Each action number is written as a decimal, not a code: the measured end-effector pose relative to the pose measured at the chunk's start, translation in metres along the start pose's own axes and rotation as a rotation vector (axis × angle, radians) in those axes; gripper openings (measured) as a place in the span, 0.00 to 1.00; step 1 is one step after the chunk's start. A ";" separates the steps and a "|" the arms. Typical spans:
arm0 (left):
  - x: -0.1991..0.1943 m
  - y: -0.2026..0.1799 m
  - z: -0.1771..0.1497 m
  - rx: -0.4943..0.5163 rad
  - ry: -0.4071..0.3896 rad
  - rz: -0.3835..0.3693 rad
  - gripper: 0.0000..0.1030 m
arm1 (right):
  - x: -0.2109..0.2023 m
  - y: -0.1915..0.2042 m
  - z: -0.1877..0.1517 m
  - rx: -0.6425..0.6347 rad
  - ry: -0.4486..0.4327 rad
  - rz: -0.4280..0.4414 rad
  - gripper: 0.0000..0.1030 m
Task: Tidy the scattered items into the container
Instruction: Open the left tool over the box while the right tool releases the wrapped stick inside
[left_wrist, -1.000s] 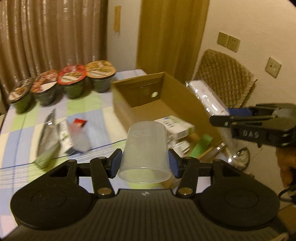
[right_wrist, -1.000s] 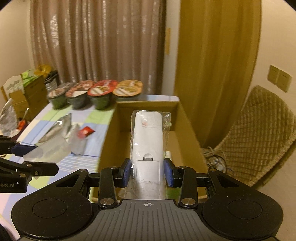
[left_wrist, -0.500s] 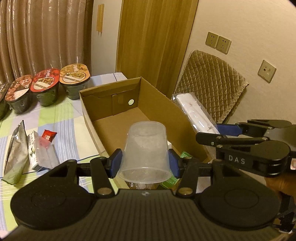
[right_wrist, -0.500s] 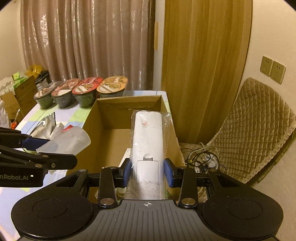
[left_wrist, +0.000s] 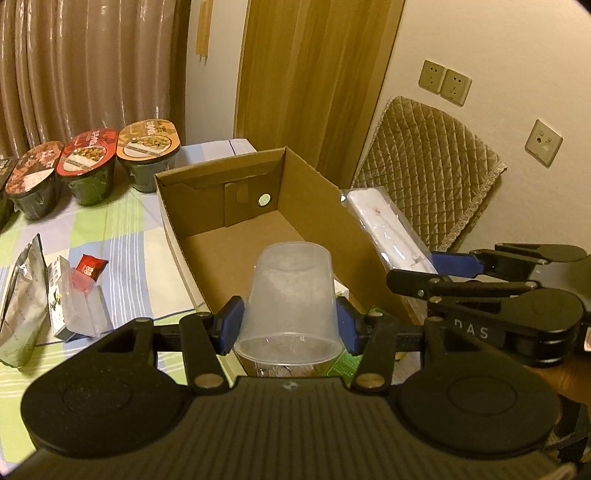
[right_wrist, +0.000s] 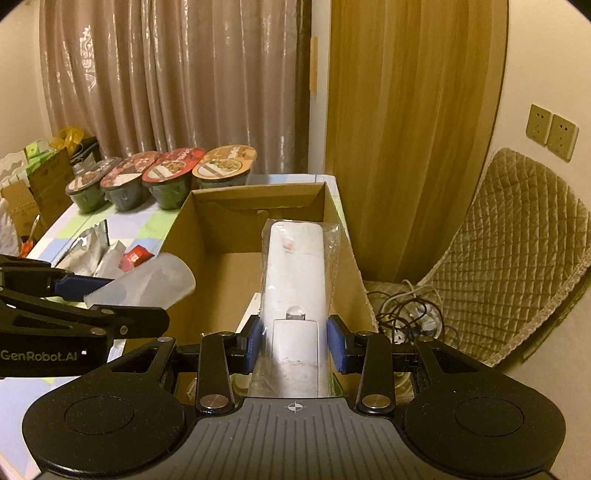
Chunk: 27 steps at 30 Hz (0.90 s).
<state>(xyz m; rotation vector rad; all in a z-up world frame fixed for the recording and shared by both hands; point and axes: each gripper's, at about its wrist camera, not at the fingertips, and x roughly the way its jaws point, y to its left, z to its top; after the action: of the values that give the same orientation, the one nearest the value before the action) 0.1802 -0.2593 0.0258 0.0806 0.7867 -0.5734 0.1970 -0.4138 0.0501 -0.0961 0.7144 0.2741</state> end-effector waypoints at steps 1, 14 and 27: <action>0.001 0.000 0.000 0.000 -0.001 0.006 0.55 | 0.000 0.000 0.000 0.001 0.000 -0.001 0.39; -0.002 0.005 -0.007 -0.007 0.009 0.016 0.58 | 0.000 0.000 0.000 0.000 0.003 -0.001 0.39; -0.009 0.017 -0.015 -0.046 0.010 0.030 0.58 | 0.005 0.007 0.005 -0.020 0.003 0.014 0.39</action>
<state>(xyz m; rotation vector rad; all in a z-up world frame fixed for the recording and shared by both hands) 0.1747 -0.2367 0.0192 0.0535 0.8071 -0.5268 0.2016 -0.4047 0.0506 -0.1106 0.7160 0.2950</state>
